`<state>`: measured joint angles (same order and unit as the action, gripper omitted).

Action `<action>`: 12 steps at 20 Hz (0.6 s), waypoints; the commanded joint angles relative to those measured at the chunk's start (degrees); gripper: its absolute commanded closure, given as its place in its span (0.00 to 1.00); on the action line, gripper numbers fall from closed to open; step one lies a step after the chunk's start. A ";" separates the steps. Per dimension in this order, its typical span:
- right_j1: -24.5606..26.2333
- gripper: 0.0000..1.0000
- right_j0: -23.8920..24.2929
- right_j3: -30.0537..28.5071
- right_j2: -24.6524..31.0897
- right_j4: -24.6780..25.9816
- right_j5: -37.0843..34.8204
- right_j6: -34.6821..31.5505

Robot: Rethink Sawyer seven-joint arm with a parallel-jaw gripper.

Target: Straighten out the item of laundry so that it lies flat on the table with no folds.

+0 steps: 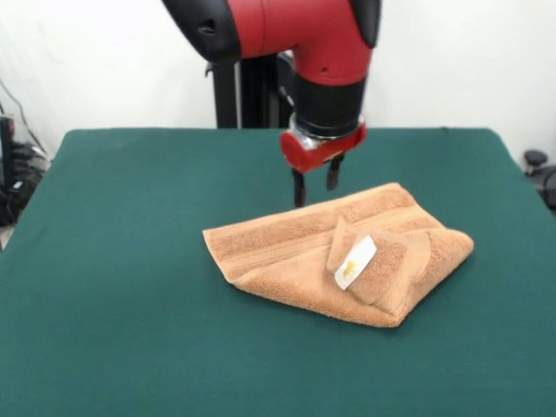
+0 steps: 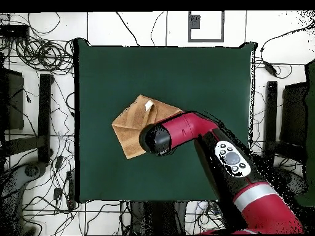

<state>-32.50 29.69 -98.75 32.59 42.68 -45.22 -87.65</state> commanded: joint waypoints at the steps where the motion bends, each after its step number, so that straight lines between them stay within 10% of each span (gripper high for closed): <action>1: 5.32 0.00 -0.50 4.34 9.14 1.16 4.82 13.69; 12: 6.32 0.00 1.35 2.32 9.85 3.54 8.72 12.06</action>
<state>-29.41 30.84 -96.92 37.30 43.75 -39.53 -87.65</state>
